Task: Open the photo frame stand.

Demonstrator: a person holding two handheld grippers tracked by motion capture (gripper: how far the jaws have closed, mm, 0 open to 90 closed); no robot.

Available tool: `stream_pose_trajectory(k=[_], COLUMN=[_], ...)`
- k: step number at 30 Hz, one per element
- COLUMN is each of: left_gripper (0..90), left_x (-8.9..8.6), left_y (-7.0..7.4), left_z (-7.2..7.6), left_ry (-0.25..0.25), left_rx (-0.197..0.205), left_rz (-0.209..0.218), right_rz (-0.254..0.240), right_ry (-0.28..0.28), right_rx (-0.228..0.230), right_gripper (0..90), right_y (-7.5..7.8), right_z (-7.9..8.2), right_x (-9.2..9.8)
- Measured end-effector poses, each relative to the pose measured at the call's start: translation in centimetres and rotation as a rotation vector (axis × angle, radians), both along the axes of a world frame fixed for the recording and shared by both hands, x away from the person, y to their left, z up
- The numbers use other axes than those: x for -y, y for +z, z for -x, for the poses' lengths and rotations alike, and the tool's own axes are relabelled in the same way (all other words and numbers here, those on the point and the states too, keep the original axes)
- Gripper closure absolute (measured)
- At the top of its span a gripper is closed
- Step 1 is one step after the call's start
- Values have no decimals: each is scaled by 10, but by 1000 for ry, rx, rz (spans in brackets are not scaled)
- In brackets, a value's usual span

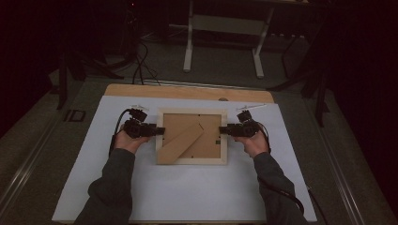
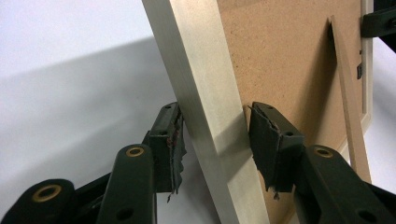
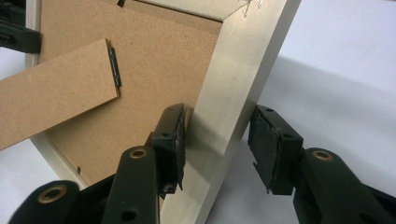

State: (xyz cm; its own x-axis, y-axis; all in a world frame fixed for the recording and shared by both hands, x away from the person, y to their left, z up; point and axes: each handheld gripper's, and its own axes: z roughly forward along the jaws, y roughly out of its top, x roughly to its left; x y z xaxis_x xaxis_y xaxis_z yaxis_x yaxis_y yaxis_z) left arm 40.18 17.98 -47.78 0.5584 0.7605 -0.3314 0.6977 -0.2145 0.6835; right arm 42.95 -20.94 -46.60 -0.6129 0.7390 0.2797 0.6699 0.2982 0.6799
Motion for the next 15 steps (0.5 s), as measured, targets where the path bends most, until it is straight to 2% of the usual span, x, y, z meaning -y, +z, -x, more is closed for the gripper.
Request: stream_pose_trajectory(k=[15], left_gripper=[575], left_x=[2], left_y=[6], left_z=[0], left_ry=[15], left_rx=[40], left_rz=[-14], right_rz=[2], right_ry=[-12], right_rx=[40], right_gripper=[572], right_y=[5], right_z=[1], right_x=[0])
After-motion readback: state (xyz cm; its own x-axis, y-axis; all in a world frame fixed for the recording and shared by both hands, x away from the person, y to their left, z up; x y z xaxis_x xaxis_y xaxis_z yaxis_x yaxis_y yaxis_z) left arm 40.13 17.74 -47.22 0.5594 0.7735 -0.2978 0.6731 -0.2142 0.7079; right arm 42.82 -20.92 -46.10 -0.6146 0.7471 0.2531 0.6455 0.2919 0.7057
